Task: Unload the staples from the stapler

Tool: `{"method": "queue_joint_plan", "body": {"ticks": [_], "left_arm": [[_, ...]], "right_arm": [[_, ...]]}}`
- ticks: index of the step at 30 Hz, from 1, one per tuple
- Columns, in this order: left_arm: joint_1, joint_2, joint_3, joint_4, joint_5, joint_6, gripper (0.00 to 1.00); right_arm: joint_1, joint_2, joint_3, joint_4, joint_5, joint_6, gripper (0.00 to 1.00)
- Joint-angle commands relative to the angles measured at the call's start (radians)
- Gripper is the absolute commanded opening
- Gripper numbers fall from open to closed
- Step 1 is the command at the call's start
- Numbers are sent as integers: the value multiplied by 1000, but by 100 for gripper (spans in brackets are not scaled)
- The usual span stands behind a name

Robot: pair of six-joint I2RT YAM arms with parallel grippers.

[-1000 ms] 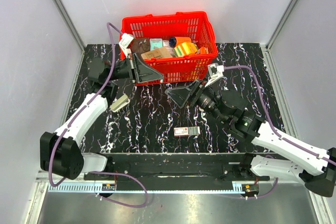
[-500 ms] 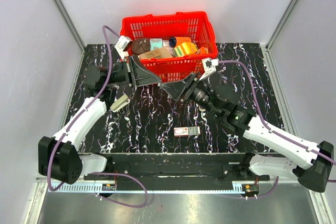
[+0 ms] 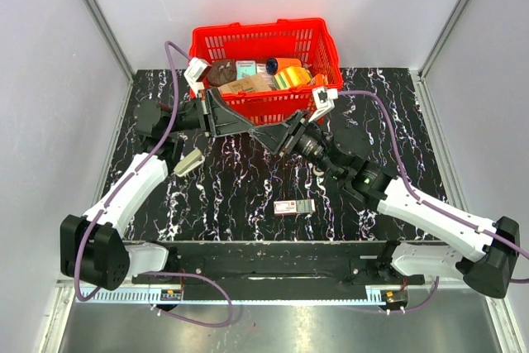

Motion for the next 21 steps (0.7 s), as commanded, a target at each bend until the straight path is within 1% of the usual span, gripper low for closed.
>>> {"method": "queue_joint_plan", "body": {"ticks": [1,6,7,10,14,15,19,21], "left_arm": [[-1,-23,11,-4,12,37,13],[-1,-20,21,-28,10,54,13],[1,-17,24,-30,13,56,13],[-1,-17,31,-31,12,56,13],[-1,-15,36,-34,12,59,13],[1,-15,36,-36,10,60,13],[-1,-18,41,-56,9,77,13],[-1,-20,44,-67,7,83,13]], "right_arm": [[-7,2,46,45,-26,-3,36],[-7,-10,34,45,-25,-4,35],[-7,-9,32,47,-52,-4,35],[-9,-13,23,56,-71,-4,40],[-7,-16,9,59,-77,4,43],[-7,-16,6,59,-77,5,43],[-7,-23,-2,53,-68,8,37],[-7,-23,-3,55,-72,7,37]]}}
